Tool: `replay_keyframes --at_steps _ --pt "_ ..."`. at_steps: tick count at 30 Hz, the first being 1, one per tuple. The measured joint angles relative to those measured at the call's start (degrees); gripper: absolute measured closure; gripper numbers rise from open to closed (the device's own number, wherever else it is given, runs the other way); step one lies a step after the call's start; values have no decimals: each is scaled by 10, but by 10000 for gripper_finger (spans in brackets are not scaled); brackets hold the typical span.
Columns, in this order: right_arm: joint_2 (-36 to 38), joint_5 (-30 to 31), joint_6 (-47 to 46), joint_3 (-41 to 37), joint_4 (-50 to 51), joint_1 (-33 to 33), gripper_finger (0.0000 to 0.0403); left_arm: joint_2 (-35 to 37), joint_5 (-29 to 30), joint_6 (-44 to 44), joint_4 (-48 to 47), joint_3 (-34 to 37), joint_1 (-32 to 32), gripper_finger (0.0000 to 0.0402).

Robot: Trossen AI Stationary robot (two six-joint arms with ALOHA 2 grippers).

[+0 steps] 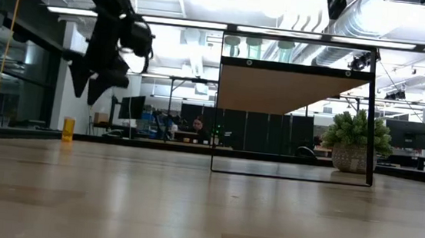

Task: Pick and place medicine bottles onto shelf by color
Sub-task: Put the top orange pill bottle on the shelf aligned with the other orange pill bottle

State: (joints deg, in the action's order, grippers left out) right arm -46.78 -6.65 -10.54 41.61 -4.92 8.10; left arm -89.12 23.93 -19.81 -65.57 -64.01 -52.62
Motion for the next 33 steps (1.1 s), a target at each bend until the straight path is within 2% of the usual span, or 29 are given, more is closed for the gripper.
replay_keyframes --at_steps 6,14,19,22,26,29,33 --pt "0 -2 1 0 2 0 403 -21 35 -62 30 20 1 172" --pt "0 -6 4 0 17 0 403 -9 25 -216 40 32 4 172" --pt "0 -6 5 0 24 0 403 44 96 -331 36 41 43 172" --pt "0 -6 5 0 26 0 403 94 121 -403 52 90 70 172" --pt "0 -6 14 0 28 0 403 149 107 -483 83 189 88 172" --pt "0 -6 15 0 31 0 403 173 96 -508 154 243 88 172" --pt "0 -6 11 0 31 0 403 171 104 -525 257 273 70 172"
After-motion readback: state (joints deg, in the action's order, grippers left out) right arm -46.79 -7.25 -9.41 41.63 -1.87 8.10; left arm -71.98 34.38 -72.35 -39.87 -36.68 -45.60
